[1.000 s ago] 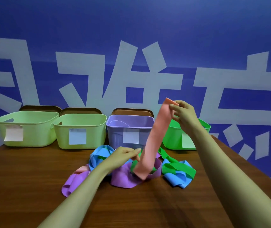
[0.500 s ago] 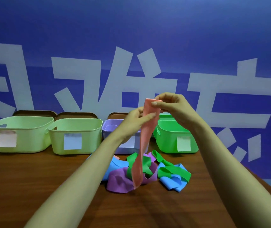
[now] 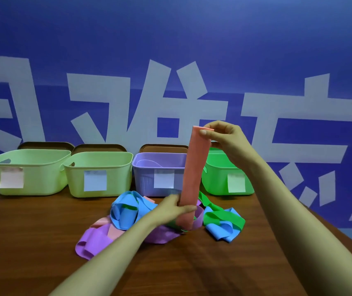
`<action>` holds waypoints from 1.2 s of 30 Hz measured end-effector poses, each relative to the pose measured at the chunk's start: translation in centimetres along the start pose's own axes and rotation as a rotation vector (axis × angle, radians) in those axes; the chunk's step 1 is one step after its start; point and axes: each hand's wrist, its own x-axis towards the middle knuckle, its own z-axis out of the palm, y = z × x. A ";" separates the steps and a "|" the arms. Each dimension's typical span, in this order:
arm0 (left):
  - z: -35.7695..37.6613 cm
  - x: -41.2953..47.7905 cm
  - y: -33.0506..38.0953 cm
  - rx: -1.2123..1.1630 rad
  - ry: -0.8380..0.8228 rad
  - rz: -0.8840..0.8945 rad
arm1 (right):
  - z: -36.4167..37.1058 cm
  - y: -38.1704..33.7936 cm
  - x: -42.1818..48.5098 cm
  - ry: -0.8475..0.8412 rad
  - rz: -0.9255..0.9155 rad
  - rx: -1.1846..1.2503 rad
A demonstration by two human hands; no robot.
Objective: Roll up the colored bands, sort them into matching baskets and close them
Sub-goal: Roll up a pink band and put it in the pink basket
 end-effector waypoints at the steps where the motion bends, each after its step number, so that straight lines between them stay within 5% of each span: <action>1: -0.2 -0.1 1.0 -0.038 0.028 0.033 | 0.1 0.1 -0.1 -0.002 0.006 -0.005; 6: -1.7 -1.9 5.6 -0.037 0.166 0.150 | 0.5 0.1 -1.1 -0.040 0.029 -0.004; 12: -1.5 -6.9 7.5 -0.138 -0.022 0.138 | 1.0 -0.8 -3.3 -0.047 0.032 0.065; 20: 0.6 -9.2 1.5 -0.213 -0.107 -0.122 | 3.9 6.0 -6.9 -0.130 0.270 0.155; 27: 0.3 -4.7 -3.7 -0.180 0.298 -0.235 | 6.6 14.2 -10.0 -0.107 0.466 0.134; 36: 1.1 -1.2 -4.7 -0.171 0.330 -0.152 | 6.5 15.7 -9.8 0.022 0.479 0.198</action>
